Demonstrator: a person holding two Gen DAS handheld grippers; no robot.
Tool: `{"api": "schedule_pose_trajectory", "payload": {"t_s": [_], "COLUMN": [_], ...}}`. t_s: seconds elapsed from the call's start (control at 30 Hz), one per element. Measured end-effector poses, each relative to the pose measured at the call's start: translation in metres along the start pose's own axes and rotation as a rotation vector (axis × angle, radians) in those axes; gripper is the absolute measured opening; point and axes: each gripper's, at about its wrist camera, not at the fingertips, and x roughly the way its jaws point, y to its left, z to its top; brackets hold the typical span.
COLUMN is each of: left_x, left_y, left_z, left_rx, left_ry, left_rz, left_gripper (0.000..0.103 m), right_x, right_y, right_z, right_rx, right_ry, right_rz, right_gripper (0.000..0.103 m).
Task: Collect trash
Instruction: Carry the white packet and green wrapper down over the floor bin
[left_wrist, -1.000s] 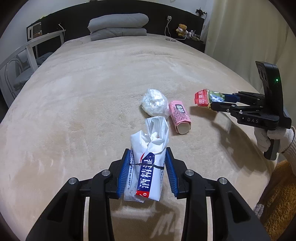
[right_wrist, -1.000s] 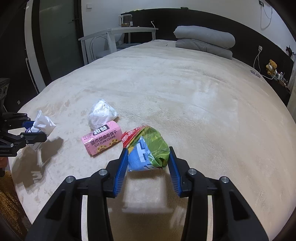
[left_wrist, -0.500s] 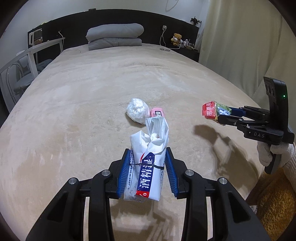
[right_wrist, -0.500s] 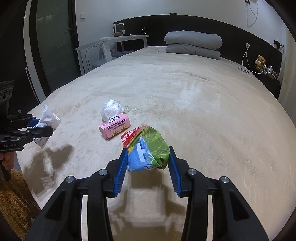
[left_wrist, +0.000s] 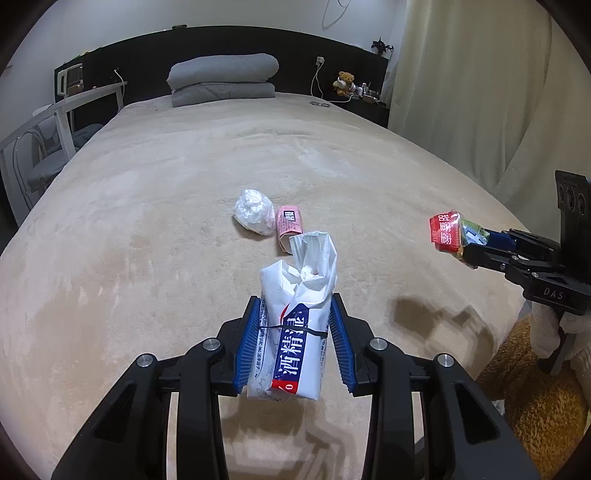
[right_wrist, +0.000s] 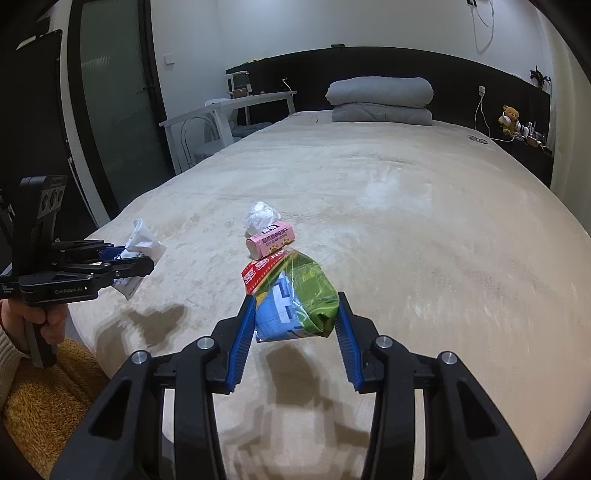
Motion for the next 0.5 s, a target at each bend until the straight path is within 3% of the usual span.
{"api": "schedule_pose_trajectory", "payload": {"t_s": [0.5], "left_x": [-0.037], "left_y": [-0.036], "left_z": [-0.038], "left_rx": [-0.047], "left_ry": [-0.069], "left_rz": [-0.042], "left_gripper": [0.036], "right_x": [-0.055], "right_y": [0.015], "right_z": [-0.040], "right_rx": [0.049], "right_ry": [-0.041], "right_rz": [0.010], "right_gripper": [0.043]}}
